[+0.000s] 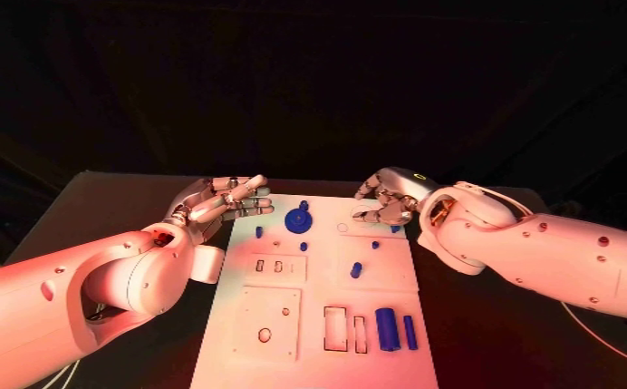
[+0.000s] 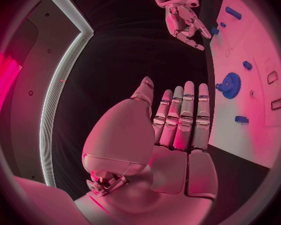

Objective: Assemble the parts on the task board

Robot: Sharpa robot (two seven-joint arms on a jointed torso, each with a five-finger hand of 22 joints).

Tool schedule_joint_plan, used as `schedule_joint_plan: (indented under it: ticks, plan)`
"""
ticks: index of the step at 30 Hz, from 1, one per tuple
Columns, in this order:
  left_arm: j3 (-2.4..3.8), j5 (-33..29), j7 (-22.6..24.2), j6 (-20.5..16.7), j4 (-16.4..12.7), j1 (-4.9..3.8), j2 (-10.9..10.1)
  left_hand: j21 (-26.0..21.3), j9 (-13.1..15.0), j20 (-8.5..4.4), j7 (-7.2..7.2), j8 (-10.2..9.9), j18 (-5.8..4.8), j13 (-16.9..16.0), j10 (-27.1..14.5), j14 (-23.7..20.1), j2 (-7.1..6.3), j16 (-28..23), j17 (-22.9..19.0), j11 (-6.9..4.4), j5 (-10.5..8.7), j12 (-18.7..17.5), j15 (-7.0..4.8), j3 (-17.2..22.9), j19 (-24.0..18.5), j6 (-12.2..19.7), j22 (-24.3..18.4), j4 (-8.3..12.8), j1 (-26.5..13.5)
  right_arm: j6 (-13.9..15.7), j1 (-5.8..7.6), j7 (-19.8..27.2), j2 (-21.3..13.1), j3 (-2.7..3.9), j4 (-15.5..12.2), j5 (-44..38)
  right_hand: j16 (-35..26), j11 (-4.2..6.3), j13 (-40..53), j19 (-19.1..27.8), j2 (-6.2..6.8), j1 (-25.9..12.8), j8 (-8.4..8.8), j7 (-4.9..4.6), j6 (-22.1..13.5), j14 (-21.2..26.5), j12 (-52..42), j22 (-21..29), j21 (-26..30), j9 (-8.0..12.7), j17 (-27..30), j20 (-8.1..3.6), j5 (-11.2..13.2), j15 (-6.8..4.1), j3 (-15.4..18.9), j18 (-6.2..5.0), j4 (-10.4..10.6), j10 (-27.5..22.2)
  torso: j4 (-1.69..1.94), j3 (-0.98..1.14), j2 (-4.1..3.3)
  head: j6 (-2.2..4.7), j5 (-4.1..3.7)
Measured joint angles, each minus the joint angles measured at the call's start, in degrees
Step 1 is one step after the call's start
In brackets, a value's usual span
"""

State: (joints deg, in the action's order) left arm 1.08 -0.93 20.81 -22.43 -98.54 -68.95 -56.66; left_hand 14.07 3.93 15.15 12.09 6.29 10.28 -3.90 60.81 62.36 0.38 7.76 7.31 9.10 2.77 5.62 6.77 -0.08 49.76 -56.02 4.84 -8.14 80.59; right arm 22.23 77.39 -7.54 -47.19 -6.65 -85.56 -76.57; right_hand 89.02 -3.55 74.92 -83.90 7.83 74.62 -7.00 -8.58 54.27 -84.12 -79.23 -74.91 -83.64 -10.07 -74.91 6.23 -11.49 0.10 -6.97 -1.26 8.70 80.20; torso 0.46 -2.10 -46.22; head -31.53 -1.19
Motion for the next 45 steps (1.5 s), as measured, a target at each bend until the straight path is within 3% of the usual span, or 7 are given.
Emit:
schedule_joint_plan:
  ticks: [9,20,31,45]
  plan:
    - [0.0,0.0,0.0,0.0,0.5,0.0,0.3,0.0,0.0,0.0,0.0,0.0,0.0,0.0,0.0,0.0,0.0,0.0,0.0,0.0,0.0,0.0,0.0,0.0,0.0,0.0,0.0,0.0,0.0,-1.7,-0.47,7.3,-7.6,-0.05,0.0,7.6,-0.1,0.43,0.0,0.2,0.04,3.1,0.95,0.56,0.0,0.0,0.5,0.0,0.3,0.2,0.0,-0.22,0.0,-0.43,-0.2,0.0,-1.9,-0.4,-0.96,0.47,0.55,-0.1,-0.05]
    - [-0.02,0.0,0.0,0.1,1.2,0.02,0.7,0.0,0.0,0.0,-0.01,0.0,0.0,0.0,0.0,0.0,0.0,0.0,0.0,0.0,0.0,0.0,0.0,0.0,0.0,0.0,0.0,0.0,0.0,-2.4,-2.53,11.3,-7.9,-0.13,3.9,11.2,-0.2,-0.13,0.0,0.2,0.11,4.1,2.16,-0.01,-1.5,0.0,0.9,0.0,0.6,0.6,0.0,-0.21,-1.1,-0.43,-0.1,0.0,-2.4,-1.1,-1.58,0.97,0.79,-0.35,0.08]
    - [-0.03,-0.1,0.0,0.2,1.3,0.03,0.7,0.0,0.0,0.0,-0.01,0.0,0.0,0.0,0.0,0.0,0.0,0.0,0.0,0.0,0.0,0.0,0.0,0.0,0.0,0.0,0.0,0.0,0.0,-2.3,-4.81,12.2,-4.9,-0.14,6.6,11.4,-0.1,-0.25,0.0,0.2,-0.48,4.6,2.44,-0.17,-1.4,0.0,0.9,0.0,0.6,0.5,0.0,-0.21,-2.5,-0.43,-0.3,0.0,-2.6,-1.0,-1.46,0.9,0.79,-0.88,0.26]
    - [-0.03,-0.1,0.0,0.2,1.5,0.03,0.7,0.0,0.0,0.0,-0.01,0.0,0.0,0.0,0.0,0.0,-0.01,0.0,0.0,0.0,0.0,0.0,0.0,0.0,0.0,0.0,0.0,0.0,0.0,-1.8,-5.17,12.4,-2.7,-0.12,7.8,11.3,0.1,-0.23,0.0,0.2,-0.79,4.9,2.44,-0.1,-0.1,0.0,0.7,0.0,0.3,0.4,0.0,-0.21,-3.3,-0.42,-0.9,0.0,-2.9,-0.5,-1.46,0.86,0.78,-1.15,0.44]
